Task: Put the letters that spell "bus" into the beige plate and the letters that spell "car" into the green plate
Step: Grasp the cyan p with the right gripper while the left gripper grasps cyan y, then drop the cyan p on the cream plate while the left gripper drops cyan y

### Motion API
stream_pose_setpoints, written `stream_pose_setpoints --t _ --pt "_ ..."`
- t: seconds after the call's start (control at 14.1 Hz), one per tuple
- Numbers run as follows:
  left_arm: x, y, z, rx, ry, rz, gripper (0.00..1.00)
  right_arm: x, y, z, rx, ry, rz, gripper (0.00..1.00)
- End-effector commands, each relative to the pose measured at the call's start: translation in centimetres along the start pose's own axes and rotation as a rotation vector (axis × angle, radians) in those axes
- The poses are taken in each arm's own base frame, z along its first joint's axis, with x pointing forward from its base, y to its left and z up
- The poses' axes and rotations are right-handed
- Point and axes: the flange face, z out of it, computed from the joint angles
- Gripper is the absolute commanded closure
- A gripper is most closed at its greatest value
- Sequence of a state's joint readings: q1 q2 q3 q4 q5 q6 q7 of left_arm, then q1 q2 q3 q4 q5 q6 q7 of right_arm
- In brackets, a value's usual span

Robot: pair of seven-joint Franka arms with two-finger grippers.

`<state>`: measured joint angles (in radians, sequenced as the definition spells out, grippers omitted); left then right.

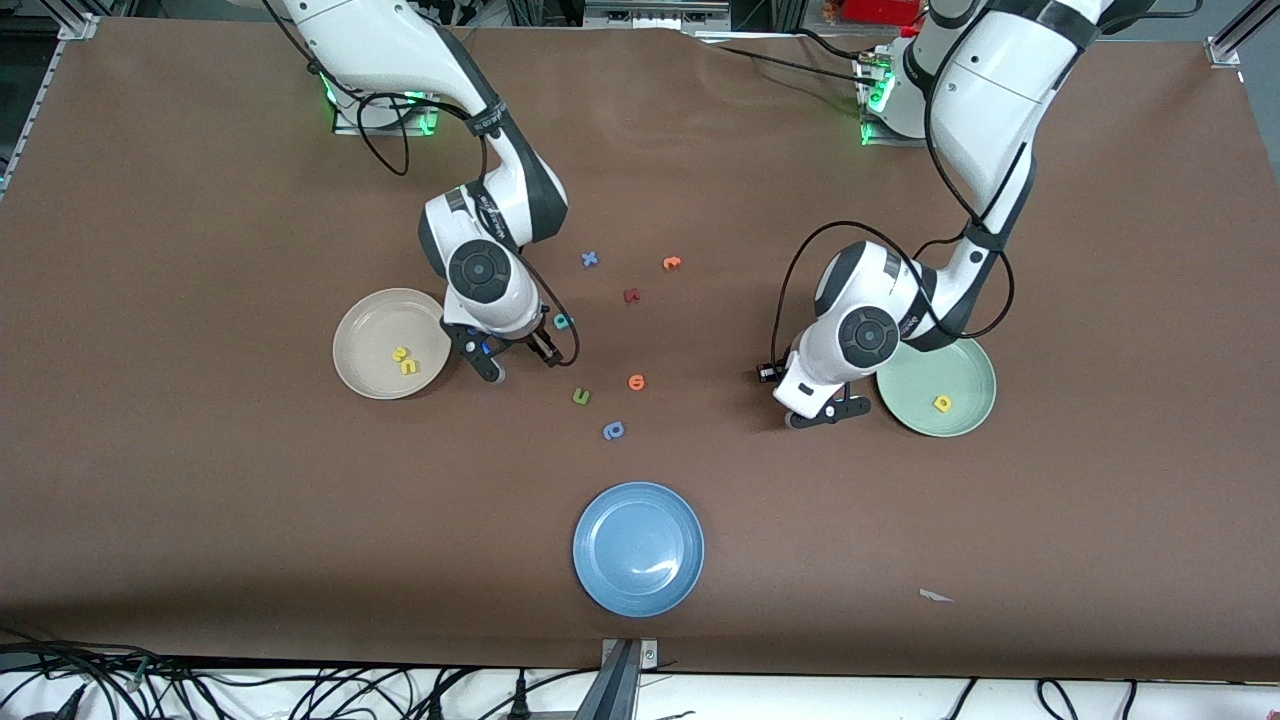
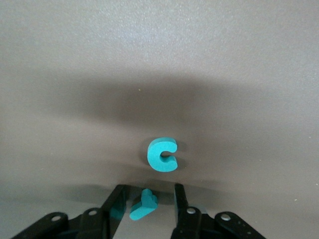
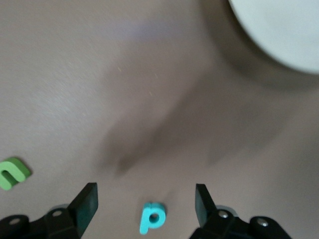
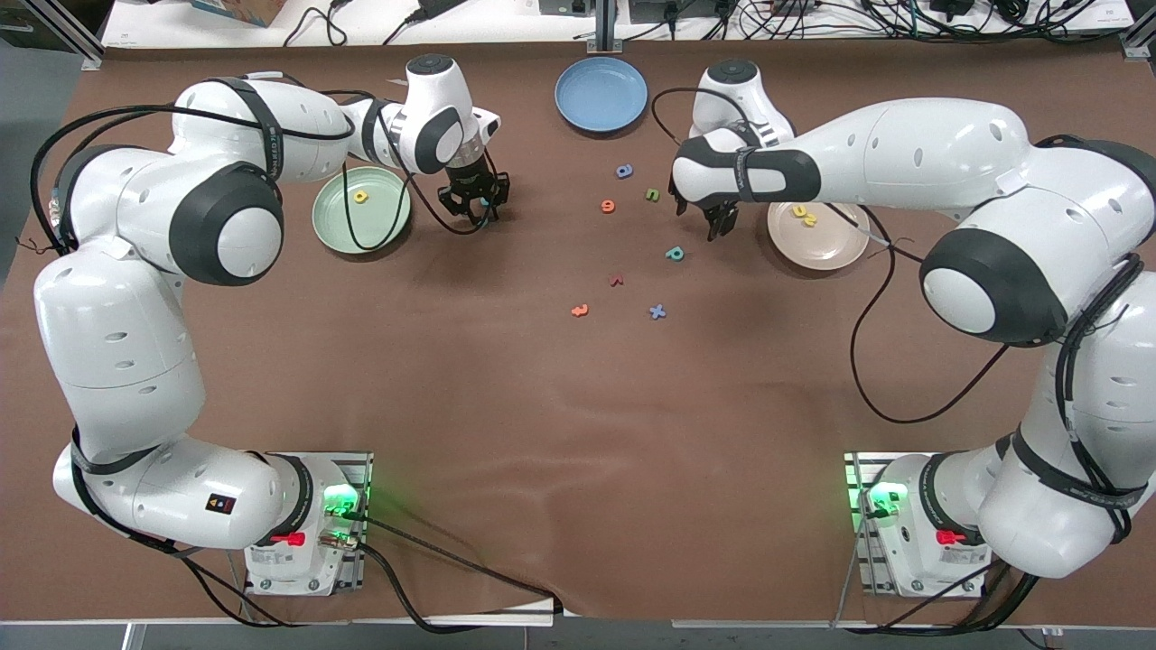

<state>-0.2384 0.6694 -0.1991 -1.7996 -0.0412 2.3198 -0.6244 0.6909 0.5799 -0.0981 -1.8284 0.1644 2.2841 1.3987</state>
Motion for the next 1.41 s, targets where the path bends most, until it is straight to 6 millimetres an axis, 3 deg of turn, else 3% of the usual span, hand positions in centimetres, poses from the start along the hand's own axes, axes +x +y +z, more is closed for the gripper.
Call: stream_pose_setpoints --t 0.0,0.14,0.28,0.42,0.71,0.85,0.99,1.2,1.34 --pt "0.2 0.2 0.5 -0.009 0.014 -0.007 0.63 -1.5 1.4 0.1 0.020 -0.015 0.075 0.21" --pt "0.3 0.2 0.7 -0.009 0.012 -0.007 0.68 -1.4 1.8 0.8 0.038 -0.011 0.098 0.28" --pt "0.4 0.1 0.7 -0.009 0.012 -0.006 0.80 -3.1 2.1 1.8 0.087 -0.018 0.138 0.29" --pt "0.5 0.0 0.5 -0.011 0.016 -0.008 0.86 -3.3 3.0 3.0 0.114 -0.014 0.169 0.34" --pt "1.0 -0.4 -0.5 -0.019 0.028 -0.008 0.95 -3.7 3.2 3.0 0.116 -0.017 0.165 0.37" --pt "1.3 -0.7 -2.5 -0.028 0.049 -0.013 0.96 -4.1 3.2 3.0 0.120 -0.020 0.159 0.55" --pt "1.9 -1.8 -5.7 -0.028 0.056 -0.024 0.96 -4.2 3.3 3.1 0.116 -0.020 0.152 0.68" --pt "2.2 -4.7 -9.7 0.002 0.016 0.021 0.96 -4.2 3.3 3.1 0.117 -0.019 0.140 0.71" --pt "2.9 -7.6 -11.4 0.021 -0.025 0.061 0.96 -4.1 3.2 2.9 0.118 -0.007 0.095 0.86"
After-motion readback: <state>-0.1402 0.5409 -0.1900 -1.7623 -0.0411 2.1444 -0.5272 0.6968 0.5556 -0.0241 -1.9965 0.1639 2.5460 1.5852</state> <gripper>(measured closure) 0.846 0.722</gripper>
